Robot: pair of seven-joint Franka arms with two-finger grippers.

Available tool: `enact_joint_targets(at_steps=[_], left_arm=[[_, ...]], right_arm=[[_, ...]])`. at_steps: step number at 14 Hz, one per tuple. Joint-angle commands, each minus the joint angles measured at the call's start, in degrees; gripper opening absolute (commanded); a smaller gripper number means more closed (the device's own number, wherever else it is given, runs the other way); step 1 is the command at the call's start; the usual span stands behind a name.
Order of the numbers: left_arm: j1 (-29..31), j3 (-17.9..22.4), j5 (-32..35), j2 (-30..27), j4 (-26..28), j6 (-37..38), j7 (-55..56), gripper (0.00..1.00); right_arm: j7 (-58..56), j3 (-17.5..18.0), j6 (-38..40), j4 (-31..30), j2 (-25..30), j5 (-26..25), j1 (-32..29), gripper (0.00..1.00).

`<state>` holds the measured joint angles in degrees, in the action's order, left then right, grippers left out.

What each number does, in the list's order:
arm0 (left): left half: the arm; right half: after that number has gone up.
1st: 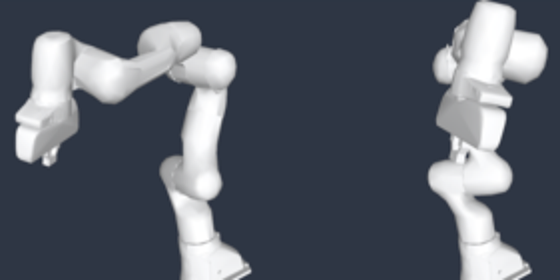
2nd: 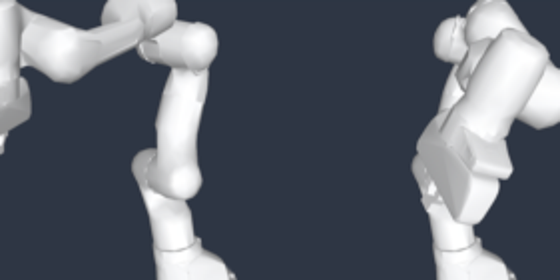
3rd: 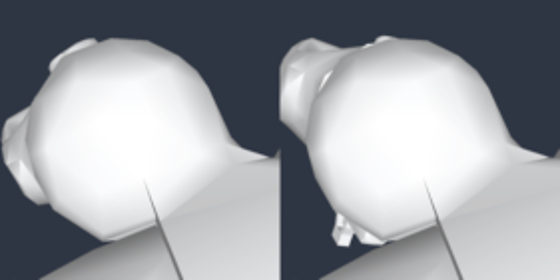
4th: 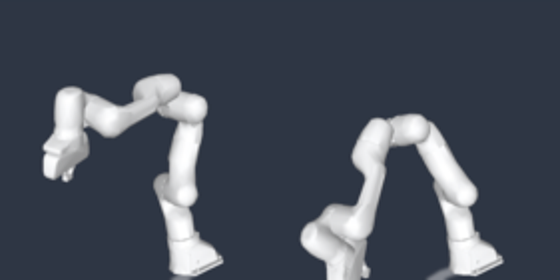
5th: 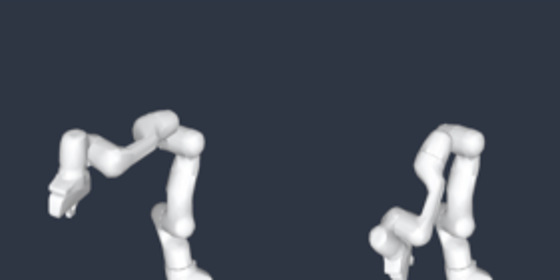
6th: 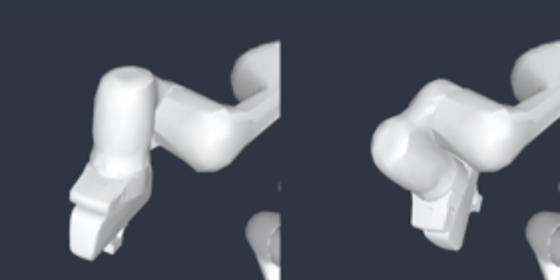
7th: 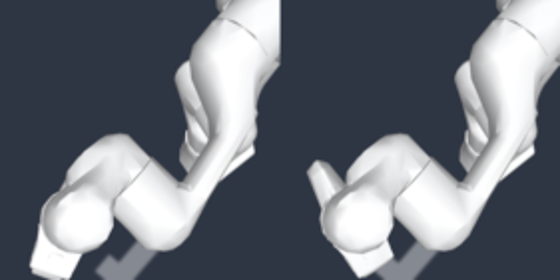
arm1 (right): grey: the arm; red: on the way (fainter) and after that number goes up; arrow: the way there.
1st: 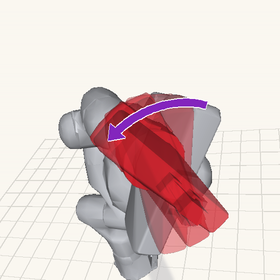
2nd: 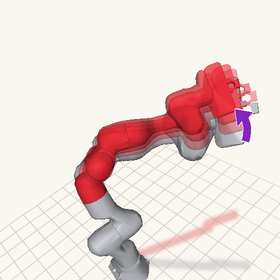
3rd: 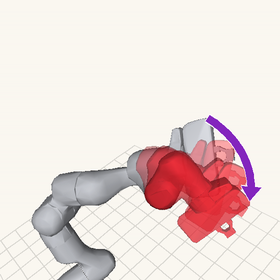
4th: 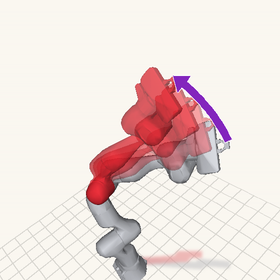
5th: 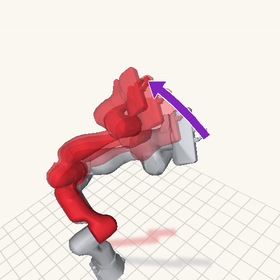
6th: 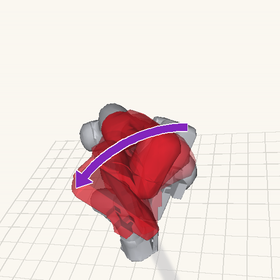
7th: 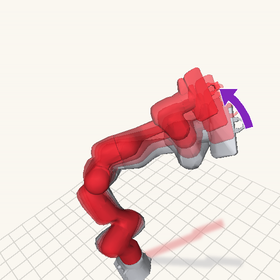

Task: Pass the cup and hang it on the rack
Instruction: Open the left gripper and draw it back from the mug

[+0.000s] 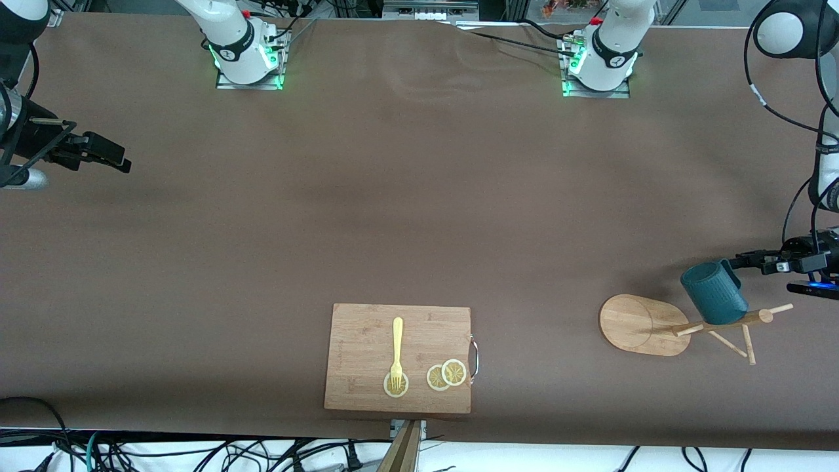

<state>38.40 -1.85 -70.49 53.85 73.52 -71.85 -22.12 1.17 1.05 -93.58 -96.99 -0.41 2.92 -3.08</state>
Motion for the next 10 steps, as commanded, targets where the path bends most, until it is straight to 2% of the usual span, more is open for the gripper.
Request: enact_joint_targets(at_steps=[1, 3, 5, 8, 10], left_arm=[[1.8, 0.0, 5.3, -0.1, -1.9, 2.5, -4.9, 1.00], [3.2, 0.0, 9.8, -0.8, -3.1, 4.2, -6.9, 1.00], [3.9, -0.2, 17.1, -1.4, -5.9, 6.9, -11.9, 1.00], [4.0, -0.3, 26.6, -8.0, -6.5, 8.7, -15.8, 1.00], [3.1, -1.0, 33.6, -15.6, -6.5, 8.7, -15.8, 1.00]], right_arm=[[0.5, 0.0, 0.5, 0.0, 0.4, 0.9, -0.2, 1.00], [0.5, 0.0, 0.5, 0.0, 0.4, 1.0, -0.2, 1.00], [0.5, 0.1, 0.5, 0.0, 0.4, 1.0, -0.2, 1.00], [0.5, 0.1, 0.5, 0.0, 0.4, 1.0, -0.2, 1.00], [0.5, 0.0, 0.5, 0.0, 0.4, 1.0, -0.2, 1.00]])
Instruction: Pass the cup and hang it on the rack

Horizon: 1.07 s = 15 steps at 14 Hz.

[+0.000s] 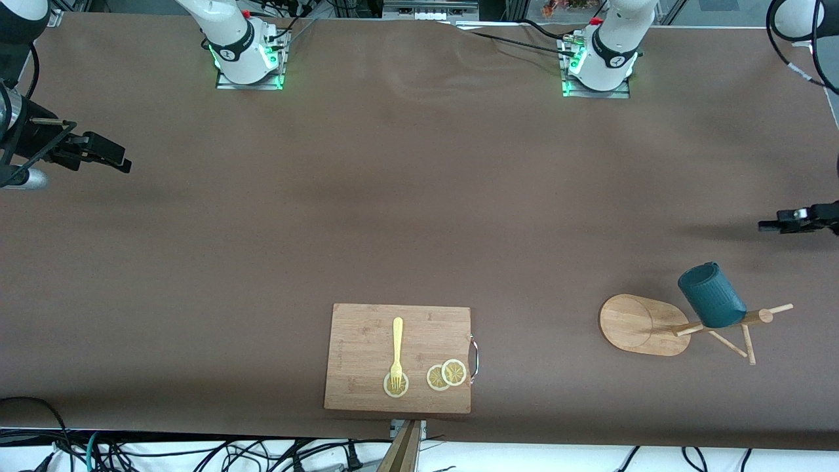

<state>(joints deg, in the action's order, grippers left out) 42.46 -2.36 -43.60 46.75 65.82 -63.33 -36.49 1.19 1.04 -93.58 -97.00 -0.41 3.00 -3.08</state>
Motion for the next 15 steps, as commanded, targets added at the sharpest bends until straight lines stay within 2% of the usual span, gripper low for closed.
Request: enact_joint_targets(at_steps=[1, 3, 5, 8, 13, 14, 15], left_arm=[[-1.9, -0.7, 10.7, -12.1, 1.3, -0.2, -1.3, 1.00], [-5.5, -0.7, 16.6, -18.5, 1.4, -0.4, -0.5, 1.00], [-9.5, -0.7, 19.5, -22.7, 1.4, -0.5, 0.4, 1.00], [-15.5, -0.7, 20.4, -26.7, 1.3, -0.4, 8.9, 1.00], [-31.8, -0.7, 30.5, -33.0, 1.6, -2.1, 27.6, 1.00], [-34.4, -0.5, 32.8, -35.8, 2.9, -5.5, 30.7, 1.00], [-37.5, -0.3, 35.7, -38.7, 7.2, -8.2, 34.2, 1.00]], right_arm=[[0.5, 0.1, 0.4, 0.1, 0.4, 1.0, -0.2, 1.00], [0.5, 0.1, 0.4, 0.1, 0.4, 1.0, -0.2, 1.00], [0.5, 0.1, 0.4, 0.1, 0.4, 1.0, -0.2, 1.00], [0.5, 0.0, 0.5, 0.1, 0.4, 1.0, -0.2, 1.00], [0.5, 0.0, 0.5, 0.1, 0.4, 1.0, -0.2, 1.00], [0.5, 0.0, 0.5, 0.1, 0.4, 1.0, -0.2, 1.00], [0.5, 0.0, 0.5, 0.1, 0.4, 1.0, -0.2, 1.00]])
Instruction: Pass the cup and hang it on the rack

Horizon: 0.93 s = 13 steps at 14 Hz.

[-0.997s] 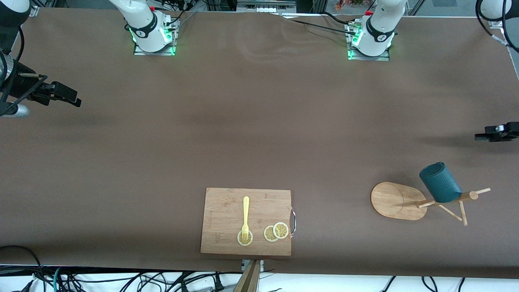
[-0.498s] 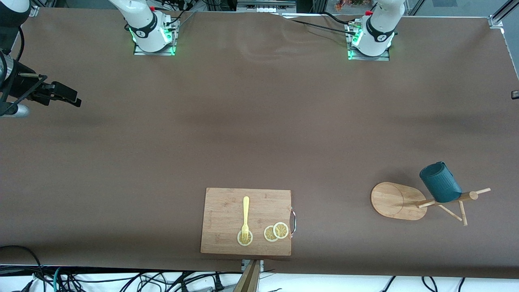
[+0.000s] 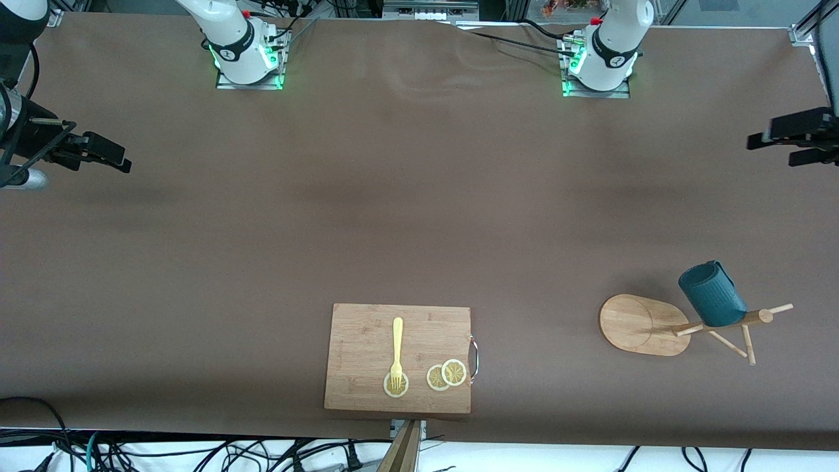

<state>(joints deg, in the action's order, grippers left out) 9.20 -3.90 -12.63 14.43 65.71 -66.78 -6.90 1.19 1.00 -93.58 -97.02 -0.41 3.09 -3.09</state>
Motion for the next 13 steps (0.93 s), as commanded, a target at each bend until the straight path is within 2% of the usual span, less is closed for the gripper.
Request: enact_joint_targets(at_steps=[1, 3, 4, 10, 13], left_arm=[[-6.7, 1.3, 7.2, -10.1, 12.2, -8.1, 7.3, 1.00], [-9.8, 1.6, 8.8, -16.3, 22.3, -15.2, 10.1, 1.00], [-10.2, 1.8, 9.0, -17.2, 24.4, -16.9, 10.2, 1.00], [-10.4, 1.8, 10.5, -17.3, 28.0, -20.7, 10.2, 1.00], [-10.3, 0.7, 10.5, -17.0, 27.3, -20.3, 10.3, 1.00]], right_arm=[[0.5, 0.1, 0.5, 0.1, 0.4, 0.9, -0.2, 1.00], [0.5, 0.1, 0.4, 0.1, 0.4, 0.9, -0.2, 1.00], [0.5, 0.1, 0.4, 0.1, 0.4, 0.9, -0.2, 1.00], [0.5, 0.1, 0.5, 0.1, 0.4, 0.9, -0.2, 1.00], [0.5, 0.1, 0.4, 0.1, 0.4, 0.9, -0.2, 1.00]])
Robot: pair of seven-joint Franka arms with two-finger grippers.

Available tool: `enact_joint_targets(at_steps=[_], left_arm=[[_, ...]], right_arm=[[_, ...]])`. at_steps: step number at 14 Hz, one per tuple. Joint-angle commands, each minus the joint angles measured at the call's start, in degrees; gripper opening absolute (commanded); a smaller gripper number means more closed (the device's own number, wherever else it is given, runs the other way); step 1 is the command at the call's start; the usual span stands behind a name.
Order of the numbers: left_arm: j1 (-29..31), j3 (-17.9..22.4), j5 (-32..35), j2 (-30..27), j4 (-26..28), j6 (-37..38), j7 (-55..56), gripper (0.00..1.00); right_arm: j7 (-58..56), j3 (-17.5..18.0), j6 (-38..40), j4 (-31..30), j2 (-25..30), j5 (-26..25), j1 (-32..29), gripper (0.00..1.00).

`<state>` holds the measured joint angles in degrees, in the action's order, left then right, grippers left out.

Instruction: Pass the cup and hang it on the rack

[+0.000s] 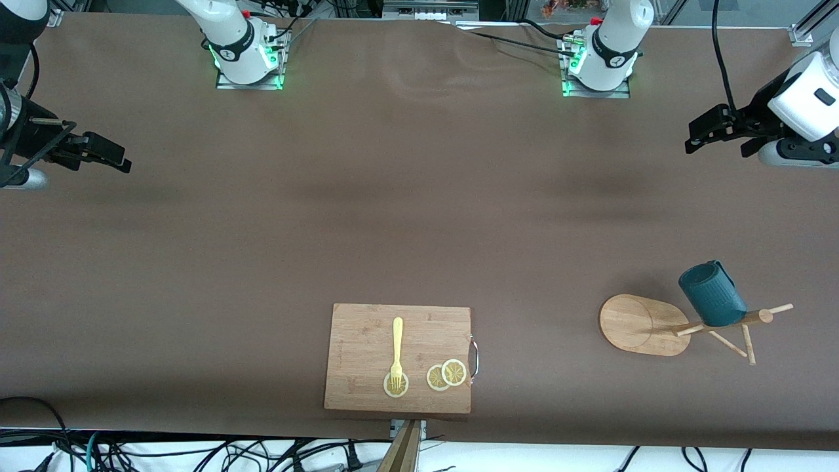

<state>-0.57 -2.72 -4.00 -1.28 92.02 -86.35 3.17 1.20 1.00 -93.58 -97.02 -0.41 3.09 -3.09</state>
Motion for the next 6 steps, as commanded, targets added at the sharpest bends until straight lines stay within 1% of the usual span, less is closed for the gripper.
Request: enact_joint_targets(at_steps=[1, 3, 6], left_arm=[[-0.6, -0.5, 1.9, -1.3, 1.0, -0.7, 0.7, 1.00], [-0.6, -1.2, 1.9, -1.3, 1.1, -0.7, 1.6, 1.00], [-0.6, -1.2, 2.0, -1.3, 1.1, -0.7, 1.8, 1.00]], right_arm=[[0.5, 0.1, 0.4, 0.1, 0.4, 0.9, -0.2, 1.00], [0.5, 0.1, 0.5, 0.1, 0.4, 0.9, -0.2, 1.00], [0.5, 0.1, 0.5, 0.1, 0.4, 0.9, -0.2, 1.00]])
